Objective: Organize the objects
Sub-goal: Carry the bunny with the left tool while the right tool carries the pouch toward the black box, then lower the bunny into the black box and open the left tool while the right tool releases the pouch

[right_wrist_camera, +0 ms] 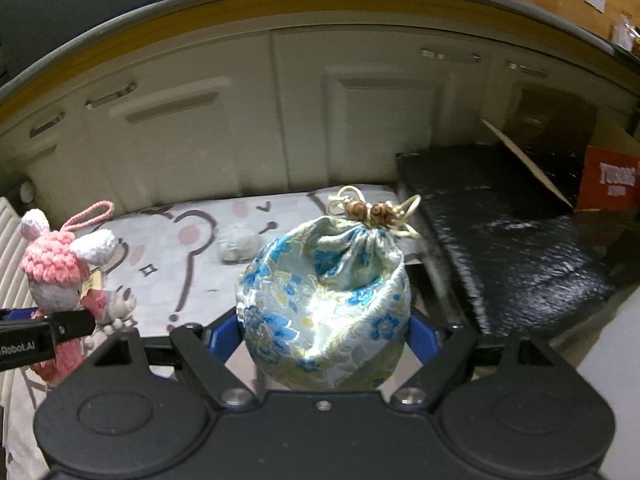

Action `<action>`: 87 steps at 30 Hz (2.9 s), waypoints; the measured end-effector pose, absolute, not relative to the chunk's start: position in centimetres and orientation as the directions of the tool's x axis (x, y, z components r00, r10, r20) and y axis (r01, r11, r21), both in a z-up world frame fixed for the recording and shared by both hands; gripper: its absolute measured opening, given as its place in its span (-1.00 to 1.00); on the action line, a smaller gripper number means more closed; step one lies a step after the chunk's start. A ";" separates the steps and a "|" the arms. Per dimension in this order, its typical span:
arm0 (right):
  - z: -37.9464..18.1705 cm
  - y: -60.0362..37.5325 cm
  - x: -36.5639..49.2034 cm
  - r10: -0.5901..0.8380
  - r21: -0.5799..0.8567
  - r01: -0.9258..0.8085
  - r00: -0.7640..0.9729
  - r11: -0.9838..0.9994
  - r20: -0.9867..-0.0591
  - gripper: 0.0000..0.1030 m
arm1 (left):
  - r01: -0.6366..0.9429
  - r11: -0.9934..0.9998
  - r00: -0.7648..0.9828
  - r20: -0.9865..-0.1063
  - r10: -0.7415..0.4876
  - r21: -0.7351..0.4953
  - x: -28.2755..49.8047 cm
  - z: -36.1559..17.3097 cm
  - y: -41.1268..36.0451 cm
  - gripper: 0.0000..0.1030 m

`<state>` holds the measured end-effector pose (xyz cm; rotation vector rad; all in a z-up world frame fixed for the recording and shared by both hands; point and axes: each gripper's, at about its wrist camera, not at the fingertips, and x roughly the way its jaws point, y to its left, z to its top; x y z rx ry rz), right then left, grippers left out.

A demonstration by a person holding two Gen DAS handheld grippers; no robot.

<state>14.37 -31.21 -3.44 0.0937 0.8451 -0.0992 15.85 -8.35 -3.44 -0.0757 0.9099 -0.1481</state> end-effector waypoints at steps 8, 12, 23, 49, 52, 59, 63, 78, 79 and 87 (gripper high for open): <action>-3.8 -34.1 14.0 -0.076 0.047 0.168 0.653 0.985 -0.753 0.64 | 0.145 0.959 0.583 -0.762 -0.283 -0.245 16.3 -4.0 -12.3 -0.09; -4.3 -35.3 14.1 -0.089 0.044 0.187 0.647 0.981 -0.757 0.64 | 0.147 0.941 0.568 -0.752 -0.333 -0.305 17.0 -4.8 -13.6 -0.09; -6.6 -37.9 15.0 -0.105 0.037 0.219 0.600 0.975 -0.793 0.64 | 0.109 0.882 0.478 -0.754 -0.452 -0.459 19.4 -8.7 -15.9 -0.09; -12.0 -39.4 18.1 -0.047 0.042 0.180 0.461 0.983 -0.886 0.64 | -0.073 0.878 0.287 -0.853 -0.436 -0.473 22.3 -14.8 -17.2 0.16; -12.2 -39.5 18.3 -0.036 0.053 0.183 0.453 0.982 -0.891 0.64 | -0.045 0.883 0.312 -0.847 -0.432 -0.467 22.0 -13.8 -17.4 0.30; -12.5 -38.9 18.5 -0.025 0.048 0.155 0.440 0.987 -0.897 0.65 | -0.031 0.918 0.325 -0.873 -0.364 -0.395 22.0 -13.0 -17.5 0.35; -12.9 -38.8 18.6 -0.041 0.026 0.149 0.428 0.988 -0.903 0.84 | -0.006 0.935 0.313 -0.888 -0.336 -0.356 21.9 -12.9 -17.5 0.41; -11.0 -41.0 16.8 -0.079 0.036 0.241 0.452 0.970 -0.888 0.87 | 0.055 0.969 0.316 -0.916 -0.247 -0.242 20.9 -12.4 -17.8 0.57; -10.9 -41.1 16.8 -0.078 0.037 0.240 0.453 0.970 -0.888 0.87 | 0.057 0.969 0.319 -0.915 -0.246 -0.240 20.8 -12.2 -17.8 0.59; -9.8 -40.9 15.8 -0.084 0.040 0.250 0.466 0.967 -0.881 0.87 | 0.084 0.976 0.346 -0.913 -0.217 -0.200 20.0 -11.1 -17.5 0.71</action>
